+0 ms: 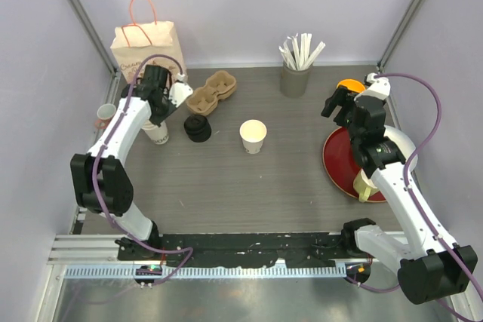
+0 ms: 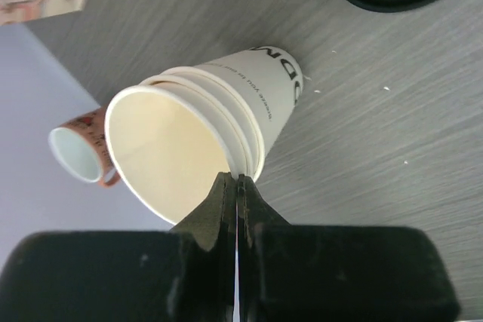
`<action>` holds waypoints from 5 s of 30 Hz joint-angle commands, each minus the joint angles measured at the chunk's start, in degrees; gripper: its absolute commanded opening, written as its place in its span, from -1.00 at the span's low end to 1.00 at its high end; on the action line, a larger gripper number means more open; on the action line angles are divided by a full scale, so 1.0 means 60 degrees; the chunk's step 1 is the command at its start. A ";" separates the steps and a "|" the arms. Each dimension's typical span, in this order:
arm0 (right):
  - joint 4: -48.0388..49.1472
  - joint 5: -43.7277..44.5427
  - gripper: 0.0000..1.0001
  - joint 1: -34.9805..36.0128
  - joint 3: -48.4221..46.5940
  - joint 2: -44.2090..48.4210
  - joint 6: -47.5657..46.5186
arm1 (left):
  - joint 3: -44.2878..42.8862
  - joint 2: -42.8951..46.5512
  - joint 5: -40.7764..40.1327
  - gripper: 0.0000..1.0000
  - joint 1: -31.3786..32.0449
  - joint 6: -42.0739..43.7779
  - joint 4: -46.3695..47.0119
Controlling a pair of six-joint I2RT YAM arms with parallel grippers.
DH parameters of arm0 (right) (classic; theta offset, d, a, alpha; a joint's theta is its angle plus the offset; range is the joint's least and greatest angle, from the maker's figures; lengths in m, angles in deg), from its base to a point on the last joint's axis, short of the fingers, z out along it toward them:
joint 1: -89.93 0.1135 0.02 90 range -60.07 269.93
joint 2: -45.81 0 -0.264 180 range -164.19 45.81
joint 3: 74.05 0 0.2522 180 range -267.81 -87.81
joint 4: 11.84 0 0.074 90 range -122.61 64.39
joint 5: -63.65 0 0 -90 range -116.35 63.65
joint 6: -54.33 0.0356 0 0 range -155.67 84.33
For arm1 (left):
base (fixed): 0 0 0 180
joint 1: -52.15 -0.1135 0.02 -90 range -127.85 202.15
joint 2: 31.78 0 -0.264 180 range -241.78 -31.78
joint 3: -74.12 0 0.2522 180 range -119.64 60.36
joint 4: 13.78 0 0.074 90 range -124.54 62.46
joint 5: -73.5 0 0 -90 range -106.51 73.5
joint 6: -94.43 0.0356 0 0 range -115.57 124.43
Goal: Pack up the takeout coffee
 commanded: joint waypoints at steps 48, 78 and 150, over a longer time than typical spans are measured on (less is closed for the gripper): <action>0.3103 -0.8673 0.17 0.5212 -1.2297 -1.4204 0.9152 | -0.0971 0.0546 0.1075 -1.00 0.0075 -0.2232 -0.0134; 0.3674 -0.8512 0.02 0.5257 -1.1888 -1.4718 0.9651 | -0.0108 0.0560 0.0241 -1.00 0.0090 -0.1720 0.0861; 0.4246 -0.8350 -0.07 0.5579 -1.2150 -1.4923 0.9666 | -0.0180 0.0532 0.0430 -1.00 0.0222 -0.1924 0.0818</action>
